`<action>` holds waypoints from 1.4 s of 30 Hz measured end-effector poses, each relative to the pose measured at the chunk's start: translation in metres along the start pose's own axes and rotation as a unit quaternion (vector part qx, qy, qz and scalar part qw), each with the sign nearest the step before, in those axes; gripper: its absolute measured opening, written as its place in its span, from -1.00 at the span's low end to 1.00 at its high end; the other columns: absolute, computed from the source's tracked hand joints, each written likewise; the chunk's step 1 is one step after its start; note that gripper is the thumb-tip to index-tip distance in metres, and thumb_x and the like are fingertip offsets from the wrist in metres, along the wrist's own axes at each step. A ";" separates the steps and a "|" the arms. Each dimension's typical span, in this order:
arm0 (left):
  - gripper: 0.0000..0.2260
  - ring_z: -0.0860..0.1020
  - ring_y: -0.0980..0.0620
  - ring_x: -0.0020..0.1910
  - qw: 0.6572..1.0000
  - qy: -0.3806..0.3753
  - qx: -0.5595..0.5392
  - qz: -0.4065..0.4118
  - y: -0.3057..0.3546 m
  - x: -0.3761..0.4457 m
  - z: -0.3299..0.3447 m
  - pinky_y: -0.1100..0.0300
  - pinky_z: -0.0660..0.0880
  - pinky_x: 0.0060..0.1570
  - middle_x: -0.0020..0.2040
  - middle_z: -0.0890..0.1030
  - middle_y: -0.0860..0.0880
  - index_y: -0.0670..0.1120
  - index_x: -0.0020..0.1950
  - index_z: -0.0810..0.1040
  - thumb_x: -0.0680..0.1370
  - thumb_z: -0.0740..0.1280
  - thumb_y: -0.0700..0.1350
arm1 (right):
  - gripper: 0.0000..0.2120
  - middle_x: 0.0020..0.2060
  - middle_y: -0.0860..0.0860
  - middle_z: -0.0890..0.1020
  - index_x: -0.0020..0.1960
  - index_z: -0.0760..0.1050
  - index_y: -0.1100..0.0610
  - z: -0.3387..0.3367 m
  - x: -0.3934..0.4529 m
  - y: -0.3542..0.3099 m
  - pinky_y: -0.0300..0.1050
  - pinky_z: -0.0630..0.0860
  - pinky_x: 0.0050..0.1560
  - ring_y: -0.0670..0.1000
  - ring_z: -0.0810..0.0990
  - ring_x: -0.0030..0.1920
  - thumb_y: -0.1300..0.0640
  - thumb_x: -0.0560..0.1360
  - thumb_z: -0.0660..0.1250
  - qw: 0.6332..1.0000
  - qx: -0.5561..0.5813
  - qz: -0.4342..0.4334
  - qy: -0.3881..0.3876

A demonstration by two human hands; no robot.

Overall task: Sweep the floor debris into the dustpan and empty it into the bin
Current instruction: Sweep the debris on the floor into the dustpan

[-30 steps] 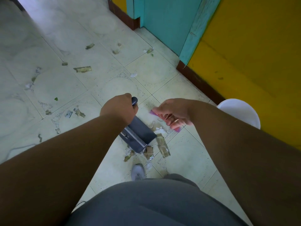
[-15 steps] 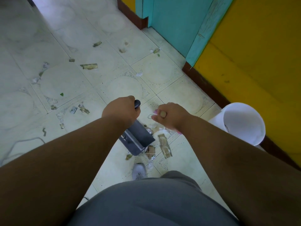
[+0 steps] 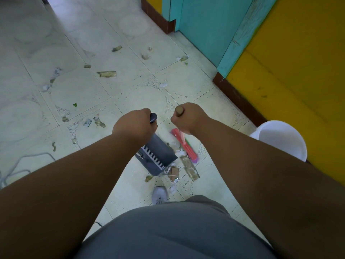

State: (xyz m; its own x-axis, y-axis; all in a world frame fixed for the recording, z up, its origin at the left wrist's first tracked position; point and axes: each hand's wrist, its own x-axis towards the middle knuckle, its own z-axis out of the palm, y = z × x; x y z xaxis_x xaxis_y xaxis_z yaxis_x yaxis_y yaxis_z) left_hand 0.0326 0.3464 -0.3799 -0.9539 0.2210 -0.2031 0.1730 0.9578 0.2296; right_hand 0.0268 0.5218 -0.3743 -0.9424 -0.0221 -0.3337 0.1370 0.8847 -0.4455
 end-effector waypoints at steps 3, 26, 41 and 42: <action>-0.81 0.46 -0.10 -0.24 1.000 0.003 -0.007 -0.004 0.000 0.003 -0.001 0.19 0.33 -0.28 -0.25 0.46 -0.04 -0.10 -0.07 0.41 0.60 0.16 0.01 | -0.67 -0.47 -0.02 0.29 -0.42 0.20 0.11 -0.006 -0.003 -0.002 -0.19 0.17 -0.44 -0.05 0.23 -0.46 0.15 0.46 0.23 1.000 -0.005 0.002 0.027; -0.77 0.36 0.04 -0.41 0.999 -0.008 -0.021 0.050 0.030 0.016 0.002 0.22 0.20 -0.44 -0.36 0.40 -0.01 -0.02 -0.24 0.28 0.60 0.16 -0.04 | -0.75 -0.43 -0.02 0.45 -0.35 0.34 0.07 0.014 -0.041 0.045 -0.24 0.29 -0.42 0.03 0.44 -0.40 0.05 0.48 0.16 0.969 0.070 0.228 0.069; -0.82 0.41 -0.01 -0.35 1.000 -0.003 -0.006 0.010 0.020 0.017 -0.010 0.20 0.27 -0.38 -0.35 0.41 -0.02 -0.12 -0.13 0.40 0.61 0.17 -0.06 | -0.74 -0.45 -0.02 0.39 -0.36 0.30 0.07 -0.013 -0.023 -0.008 -0.21 0.35 -0.38 0.02 0.39 -0.41 0.10 0.50 0.18 0.968 0.151 0.177 0.098; -0.82 0.40 -0.02 -0.36 1.000 -0.002 -0.008 0.006 0.018 0.016 -0.011 0.19 0.26 -0.40 -0.36 0.41 -0.03 -0.12 -0.14 0.39 0.60 0.18 -0.06 | -0.74 -0.45 -0.02 0.40 -0.36 0.30 0.07 -0.015 -0.024 -0.006 -0.21 0.35 -0.38 0.02 0.40 -0.40 0.09 0.50 0.19 0.968 0.150 0.176 0.101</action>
State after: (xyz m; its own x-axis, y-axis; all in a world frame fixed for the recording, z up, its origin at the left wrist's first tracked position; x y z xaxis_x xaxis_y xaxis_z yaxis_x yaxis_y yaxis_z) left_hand 0.0179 0.3651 -0.3688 -0.9504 0.2340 -0.2048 0.1812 0.9520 0.2467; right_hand 0.0443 0.5238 -0.3510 -0.8574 0.3741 -0.3535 0.5144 0.6451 -0.5650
